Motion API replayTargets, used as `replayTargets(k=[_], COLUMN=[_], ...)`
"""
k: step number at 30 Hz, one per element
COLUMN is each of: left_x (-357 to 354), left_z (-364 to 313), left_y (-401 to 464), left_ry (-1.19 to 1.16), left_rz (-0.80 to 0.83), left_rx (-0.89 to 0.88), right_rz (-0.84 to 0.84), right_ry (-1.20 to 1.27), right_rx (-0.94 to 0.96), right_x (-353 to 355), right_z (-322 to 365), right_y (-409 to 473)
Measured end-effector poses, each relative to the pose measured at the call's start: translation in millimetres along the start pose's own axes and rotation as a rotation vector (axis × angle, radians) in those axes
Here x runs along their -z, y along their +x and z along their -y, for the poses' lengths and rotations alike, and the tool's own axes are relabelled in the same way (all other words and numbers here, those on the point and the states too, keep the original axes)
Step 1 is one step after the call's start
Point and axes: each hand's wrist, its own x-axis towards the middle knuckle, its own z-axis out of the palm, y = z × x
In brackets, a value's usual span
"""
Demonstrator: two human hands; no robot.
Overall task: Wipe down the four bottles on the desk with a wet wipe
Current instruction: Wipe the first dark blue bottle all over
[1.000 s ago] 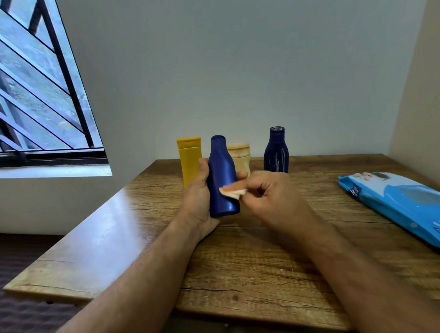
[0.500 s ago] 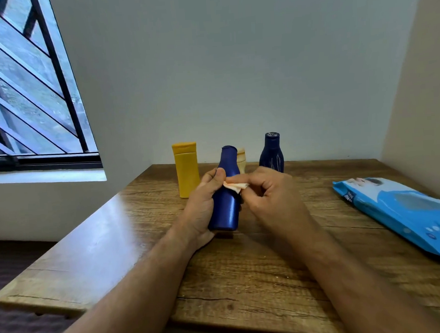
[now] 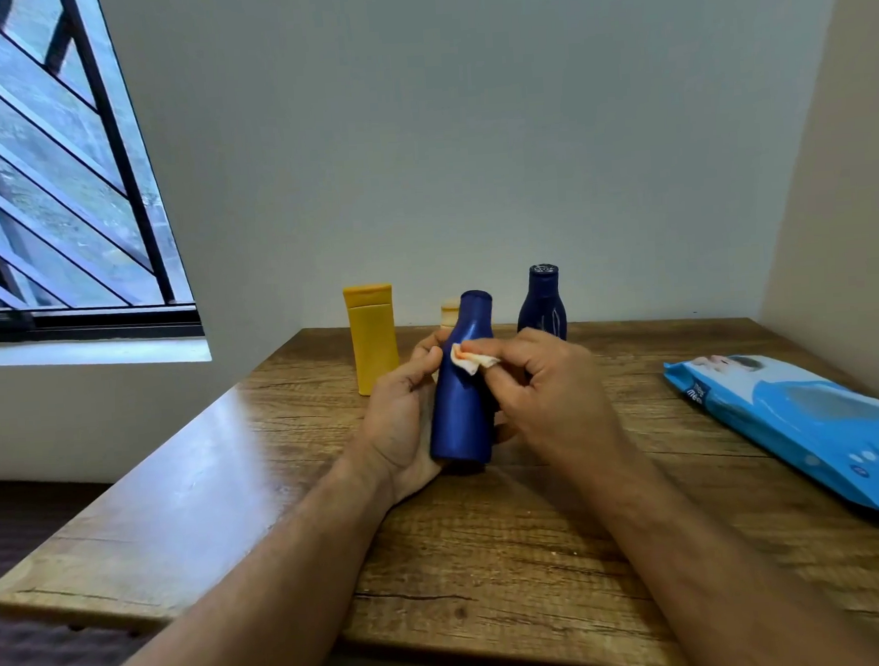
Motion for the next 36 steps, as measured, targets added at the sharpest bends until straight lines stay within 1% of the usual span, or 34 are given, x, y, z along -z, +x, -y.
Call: replayTargets(k=[2,4,8,9,10,12,14,16,18,22,26,30,32,36], left_x=[1,3,8,10,11,14,15,14,15,18,16,15,15,20], left_z=[1,1,-1,-2,-2,-1,0,0,0,3,3,3,3,3], left_y=[1,2,2,2,2,2,3,3,4,11,11,9,9,11], left_ry=[0.022,0.062,0.065,0.052,0.049,0.08,0.125,0.222,0.305,0.275,0.229,0.247,0.243,0.214], left_rz=[0.009,-0.001,-0.024,-0.027,-0.033,-0.037,-0.009,0.034,0.041,0.013,0.026,0.069,0.062,-0.015], left_rx=[0.02,0.014,-0.01,0.003,0.016,0.028,0.022,-0.002,-0.047,-0.12,-0.132,-0.093,-0.102,-0.148], right_rz=[-0.063,-0.074,0.128,0.144,0.124,0.01,-0.119,-0.172,-0.14,-0.013,-0.064,-0.096,-0.075,0.02], right_ry=[0.037,0.001,-0.104,-0.108,-0.103,-0.071,-0.074,-0.083,-0.046,0.01,-0.01,-0.001,-0.012,-0.055], right_rx=[-0.005,0.032,0.153,0.164,0.166,0.157,0.16,0.162,0.152,0.13,0.108,0.072,0.097,0.122], right_x=[-1,2,6,6,5,4,5,5,6,9,6,6,8,9], right_z=[2,2,1,2,1,0,-1,-3,-3,-4,-5,-6,-5,-6], right_y=[1,0,-7,-7,-7,-4,0,3,3,-1,1,3,2,-2])
